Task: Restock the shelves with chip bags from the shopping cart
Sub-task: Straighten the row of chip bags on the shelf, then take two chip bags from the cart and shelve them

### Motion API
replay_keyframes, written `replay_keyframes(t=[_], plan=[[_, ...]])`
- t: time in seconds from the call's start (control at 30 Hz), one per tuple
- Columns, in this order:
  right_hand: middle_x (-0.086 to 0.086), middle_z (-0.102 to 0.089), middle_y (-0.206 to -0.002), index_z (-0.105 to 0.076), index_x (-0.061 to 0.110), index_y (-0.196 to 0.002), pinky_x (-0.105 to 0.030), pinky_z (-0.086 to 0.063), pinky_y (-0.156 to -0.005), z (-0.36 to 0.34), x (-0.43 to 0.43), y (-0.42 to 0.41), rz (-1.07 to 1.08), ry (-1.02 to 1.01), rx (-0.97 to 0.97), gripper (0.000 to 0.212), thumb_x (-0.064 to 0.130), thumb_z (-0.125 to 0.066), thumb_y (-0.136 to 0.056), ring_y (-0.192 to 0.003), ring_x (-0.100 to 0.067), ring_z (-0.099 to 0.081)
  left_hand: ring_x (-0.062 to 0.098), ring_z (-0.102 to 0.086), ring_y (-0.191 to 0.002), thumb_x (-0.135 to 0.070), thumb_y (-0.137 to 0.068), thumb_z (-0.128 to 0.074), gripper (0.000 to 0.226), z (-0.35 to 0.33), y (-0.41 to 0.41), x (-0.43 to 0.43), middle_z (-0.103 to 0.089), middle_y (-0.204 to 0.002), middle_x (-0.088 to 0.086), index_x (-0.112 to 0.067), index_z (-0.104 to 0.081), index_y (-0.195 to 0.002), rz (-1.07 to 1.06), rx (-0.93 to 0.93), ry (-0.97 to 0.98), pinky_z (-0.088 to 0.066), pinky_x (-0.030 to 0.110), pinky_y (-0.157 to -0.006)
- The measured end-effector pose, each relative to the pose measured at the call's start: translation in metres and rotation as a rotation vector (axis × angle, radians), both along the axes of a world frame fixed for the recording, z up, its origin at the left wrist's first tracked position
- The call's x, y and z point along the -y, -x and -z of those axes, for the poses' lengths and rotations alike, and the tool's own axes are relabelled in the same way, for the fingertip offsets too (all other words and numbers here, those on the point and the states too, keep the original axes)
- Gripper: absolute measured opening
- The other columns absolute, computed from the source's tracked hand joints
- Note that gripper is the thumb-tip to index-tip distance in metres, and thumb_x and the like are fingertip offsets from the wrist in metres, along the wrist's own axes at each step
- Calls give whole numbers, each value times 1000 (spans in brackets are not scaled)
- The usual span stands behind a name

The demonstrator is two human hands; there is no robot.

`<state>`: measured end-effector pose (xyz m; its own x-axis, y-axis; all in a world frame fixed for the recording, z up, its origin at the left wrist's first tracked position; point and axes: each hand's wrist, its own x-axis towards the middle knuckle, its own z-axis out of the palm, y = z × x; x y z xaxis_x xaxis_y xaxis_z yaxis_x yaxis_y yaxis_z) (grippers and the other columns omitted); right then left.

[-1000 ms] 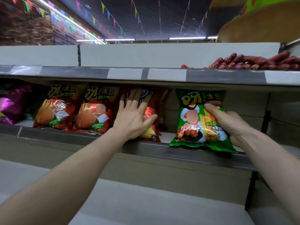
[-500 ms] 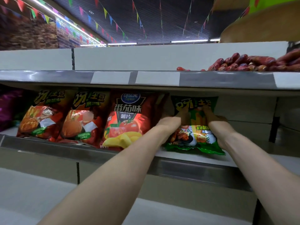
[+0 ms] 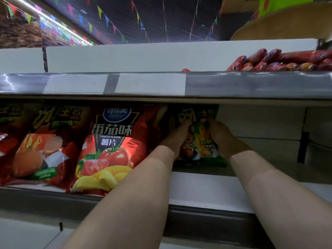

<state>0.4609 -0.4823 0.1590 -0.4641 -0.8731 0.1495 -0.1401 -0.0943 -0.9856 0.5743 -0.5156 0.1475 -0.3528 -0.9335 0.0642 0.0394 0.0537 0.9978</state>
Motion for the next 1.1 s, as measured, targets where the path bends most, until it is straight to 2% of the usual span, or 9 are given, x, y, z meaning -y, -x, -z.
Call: replay_keyframes(t=[0.07,0.1,0.23,0.33,0.43,0.63,0.77,0.9,1.1], plan=[[-16,-62,-118,-52,11,-133,-41,-50,-94,0,7,3,-3,14,-18,48,43,-33,-103,-104,-31,-61,23,-62,-85,-46,-95,-50,45,-2,2,7,-64,-102,11,-11,-59,-122,16,7,-20,-52,27,-68],[-17,-62,-119,-53,11,-132,-44,-50,-95,-1,8,4,-8,13,-25,47,42,-34,-103,-105,-32,-61,22,-62,-82,-45,-96,-50,45,-2,3,10,-63,-103,11,-11,-58,-123,16,18,-23,-51,26,-64],[-16,-64,-120,-56,13,-130,-47,-53,-93,2,13,17,-33,47,-46,42,40,-43,-100,-102,-32,-64,30,-60,-108,-44,-93,-54,50,5,9,21,-60,-123,16,-11,-55,-131,-18,14,-14,-54,38,-88],[-10,-63,-121,-55,15,-129,-35,-53,-84,9,8,23,-81,20,-25,44,45,-49,-98,-101,-24,-62,29,-62,-105,-43,-91,-58,51,16,11,29,-62,-121,16,-11,-55,-131,-16,-63,-18,-55,31,-72],[-9,-60,-127,-53,13,-134,-34,-47,-87,13,6,31,-107,-61,-4,56,53,-50,-95,-105,-21,-58,29,-63,-101,-42,-92,-58,47,20,11,30,-63,-119,17,-12,-57,-128,-18,-83,-11,-53,28,-64],[-11,-61,-126,-52,10,-135,-38,-49,-93,14,5,30,-72,-79,-51,48,39,-54,-97,-109,-24,-58,32,-60,-108,-43,-92,-50,35,22,15,31,-64,-117,15,-14,-66,-102,-67,-88,83,-53,39,-87],[-7,-63,-111,-54,12,-125,-33,-49,-84,15,3,28,-138,-135,-135,37,24,-61,-91,-99,-21,-59,19,-57,-94,-42,-101,-35,40,21,14,32,-61,-108,8,-14,-60,-116,-88,-163,88,-45,25,-72],[-1,-60,-95,-48,19,-115,-27,-48,-69,17,0,26,-155,-148,-195,33,12,-66,-88,-82,-13,-57,26,-56,-109,-43,-100,-38,49,23,14,31,-61,-123,13,-11,-58,-129,-95,-153,94,-47,30,-82],[-12,-62,-126,-51,10,-132,-39,-50,-94,17,-2,24,-160,-126,-254,53,13,-73,-83,-110,-26,-60,26,-58,-100,-34,-91,-51,50,22,13,29,-63,-121,16,2,-58,-125,-112,-119,94,-44,27,-71]])
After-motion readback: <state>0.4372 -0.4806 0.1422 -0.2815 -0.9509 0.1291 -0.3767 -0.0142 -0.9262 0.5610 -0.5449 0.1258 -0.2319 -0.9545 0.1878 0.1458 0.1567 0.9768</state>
